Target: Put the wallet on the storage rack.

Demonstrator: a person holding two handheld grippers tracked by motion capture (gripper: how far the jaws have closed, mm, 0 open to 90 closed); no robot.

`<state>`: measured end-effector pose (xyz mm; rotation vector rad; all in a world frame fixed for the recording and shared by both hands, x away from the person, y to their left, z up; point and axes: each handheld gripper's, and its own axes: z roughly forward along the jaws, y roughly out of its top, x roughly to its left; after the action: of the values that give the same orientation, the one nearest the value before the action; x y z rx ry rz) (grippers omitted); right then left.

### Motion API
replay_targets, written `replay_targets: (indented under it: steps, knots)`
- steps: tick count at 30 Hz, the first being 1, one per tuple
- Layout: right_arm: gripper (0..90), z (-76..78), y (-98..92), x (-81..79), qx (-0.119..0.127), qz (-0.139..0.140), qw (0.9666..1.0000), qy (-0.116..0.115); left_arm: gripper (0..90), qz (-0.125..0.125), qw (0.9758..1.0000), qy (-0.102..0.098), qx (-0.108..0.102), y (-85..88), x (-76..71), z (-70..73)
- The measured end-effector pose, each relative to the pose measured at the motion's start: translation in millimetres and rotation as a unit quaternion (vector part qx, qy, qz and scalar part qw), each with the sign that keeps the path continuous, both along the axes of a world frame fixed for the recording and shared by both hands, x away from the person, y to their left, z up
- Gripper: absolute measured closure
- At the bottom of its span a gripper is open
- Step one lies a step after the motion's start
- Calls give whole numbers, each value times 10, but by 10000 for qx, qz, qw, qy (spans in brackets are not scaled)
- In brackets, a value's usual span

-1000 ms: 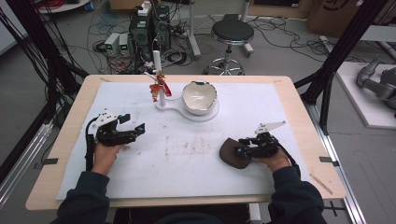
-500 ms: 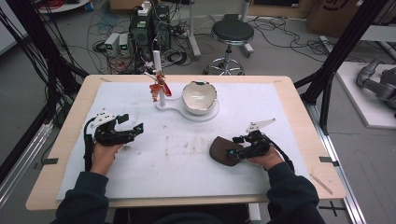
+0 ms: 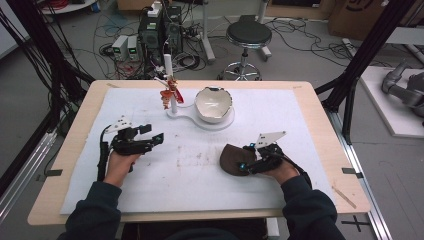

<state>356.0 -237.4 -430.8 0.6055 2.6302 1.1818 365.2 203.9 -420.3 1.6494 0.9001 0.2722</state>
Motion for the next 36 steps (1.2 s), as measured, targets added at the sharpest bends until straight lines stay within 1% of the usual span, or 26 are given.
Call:
replay_targets:
  steps: [3,4,5,6,7,8,9,10,12,14,15,18,20,22,23,24,25,26,28,30,31,32,33,34,35,36]
  knots:
    - [335,3,56,-16,-13,28,10000,-81,256,-366,9992,135,-25,-231,43,-29]
    - [335,5,85,-20,-30,63,9997,-213,255,-501,9985,205,-33,-315,56,-52]
    - [335,5,85,-20,-30,63,9997,-213,255,-641,9975,290,-19,-400,74,-79]
    - [335,8,98,-25,-56,88,9996,-279,250,-791,9961,398,-5,-486,94,-105]
    - [336,17,129,-40,-91,129,9990,-413,246,-1097,9921,599,-91,-652,130,-157]
    - [336,17,129,-40,-91,129,9990,-413,246,-1097,9921,599,-91,-652,130,-157]
    - [336,29,167,-48,-140,194,9982,-548,246,-1257,9895,698,-129,-725,148,-178]
    - [336,29,167,-48,-140,194,9982,-548,246,-1393,9871,773,-183,-794,164,-195]
    - [336,41,225,-63,-195,278,9971,-687,246,-1584,9832,877,-231,-917,201,-223]
    - [335,55,292,-78,-261,376,9956,-820,245,-1682,9808,975,-170,-1016,244,-244]
    - [336,68,344,-85,-321,464,9939,-949,244,-1689,9800,1039,-167,-1062,260,-249]
    - [335,70,372,-87,-332,504,9932,-996,245,-1838,9763,1128,-180,-1168,283,-261]
    - [335,71,381,-90,-321,519,9931,-1002,245,-1986,9726,1196,-171,-1232,281,-290]
    - [335,69,383,-85,-313,513,9932,-997,267,-2166,9677,1286,-42,-1292,270,-328]
    - [335,69,384,-82,-316,498,9933,-990,320,-2279,9658,1234,78,-1321,253,-341]
    - [334,66,383,-76,-292,491,9939,-941,437,-2254,9672,1135,286,-1348,226,-332]
    - [332,60,379,-66,-280,468,9947,-866,456,-2218,9688,1039,377,-1362,210,-320]
    - [328,52,370,-50,-252,432,9957,-785,481,-2242,9689,958,429,-1356,207,-308]
    - [316,36,347,-11,-146,388,9975,-575,521,-2290,9684,891,437,-1333,205,-285]
    - [294,15,311,51,7,382,9990,-240,546,-2350,9682,707,483,-1325,181,-250]
    - [259,-5,293,84,152,333,9993,118,563,-2390,9679,599,492,-1318,168,-227]
    - [207,-34,273,133,278,309,9987,298,583,-2433,9676,498,462,-1314,157,-207]
    - [200,-60,254,174,387,286,9974,536,599,-2466,9671,407,472,-1310,145,-190]
    - [201,-81,237,206,483,360,9951,787,611,-2501,9664,330,494,-1308,136,-181]
    - [220,-102,230,232,567,403,9933,925,613,-2488,9665,334,526,-1306,134,-179]
    - [294,-107,223,241,608,459,9914,1064,612,-2484,9663,369,559,-1302,140,-183]
